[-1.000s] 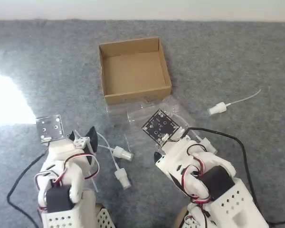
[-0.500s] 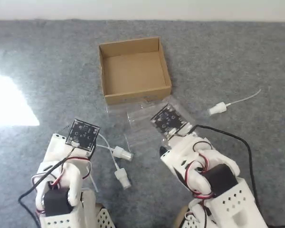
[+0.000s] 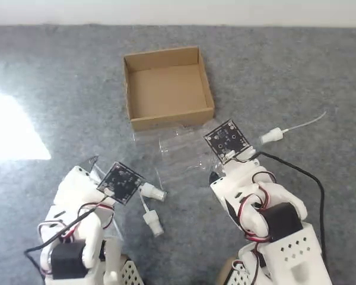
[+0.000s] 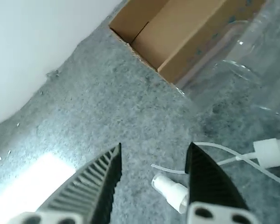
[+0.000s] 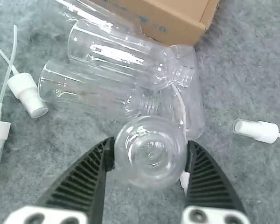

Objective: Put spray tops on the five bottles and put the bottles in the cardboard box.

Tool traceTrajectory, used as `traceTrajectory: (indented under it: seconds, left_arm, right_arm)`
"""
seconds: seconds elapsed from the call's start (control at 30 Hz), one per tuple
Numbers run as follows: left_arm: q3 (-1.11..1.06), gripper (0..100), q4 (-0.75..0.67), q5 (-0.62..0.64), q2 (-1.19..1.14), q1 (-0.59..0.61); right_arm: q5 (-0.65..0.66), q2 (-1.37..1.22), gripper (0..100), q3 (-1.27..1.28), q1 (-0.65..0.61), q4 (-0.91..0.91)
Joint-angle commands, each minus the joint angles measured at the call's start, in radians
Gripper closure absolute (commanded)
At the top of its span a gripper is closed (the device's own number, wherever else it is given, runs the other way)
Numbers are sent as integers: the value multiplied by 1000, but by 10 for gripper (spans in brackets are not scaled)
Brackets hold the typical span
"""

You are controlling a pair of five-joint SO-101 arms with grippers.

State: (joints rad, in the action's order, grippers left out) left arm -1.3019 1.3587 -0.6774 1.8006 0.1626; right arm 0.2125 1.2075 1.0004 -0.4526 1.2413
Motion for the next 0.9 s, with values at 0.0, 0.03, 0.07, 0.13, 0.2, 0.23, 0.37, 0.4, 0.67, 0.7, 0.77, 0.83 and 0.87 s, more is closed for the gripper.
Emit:
traceTrajectory:
  seconds: [0.0,0.03,0.07,0.13,0.2,0.23,0.37,0.4,0.67,0.7,0.77,0.83,0.87]
  left_arm:
    - [50,793,9,-32,14,-31]
    - [48,793,9,-43,12,-37]
    - [48,794,9,-48,12,-43]
    - [48,794,9,-49,12,-51]
    - [51,794,11,-49,6,-55]
    - [53,794,11,-51,-11,-55]
    - [137,794,11,-63,-192,-55]
    - [171,794,11,-63,-255,-55]
    - [371,793,52,-143,-661,-155]
    - [381,793,71,-157,-698,-176]
    - [404,792,100,-161,-772,-213]
    - [418,792,107,-161,-832,-242]
    - [423,793,107,-161,-859,-253]
  right_arm:
    - [31,33,873,-15,12,-19]
    - [31,33,873,-15,12,-16]
    - [31,33,873,-15,12,-16]
    - [31,33,873,-15,12,-16]
    - [31,33,873,-15,12,-16]
    - [31,33,873,-15,12,-16]
    - [29,33,873,-15,38,-19]
    - [28,33,873,-17,48,-21]
    - [9,33,873,-17,101,-48]
    - [6,33,873,-17,108,-50]
    - [6,33,874,-17,119,-53]
    - [6,33,874,-17,128,-64]
    - [6,33,874,-17,133,-64]
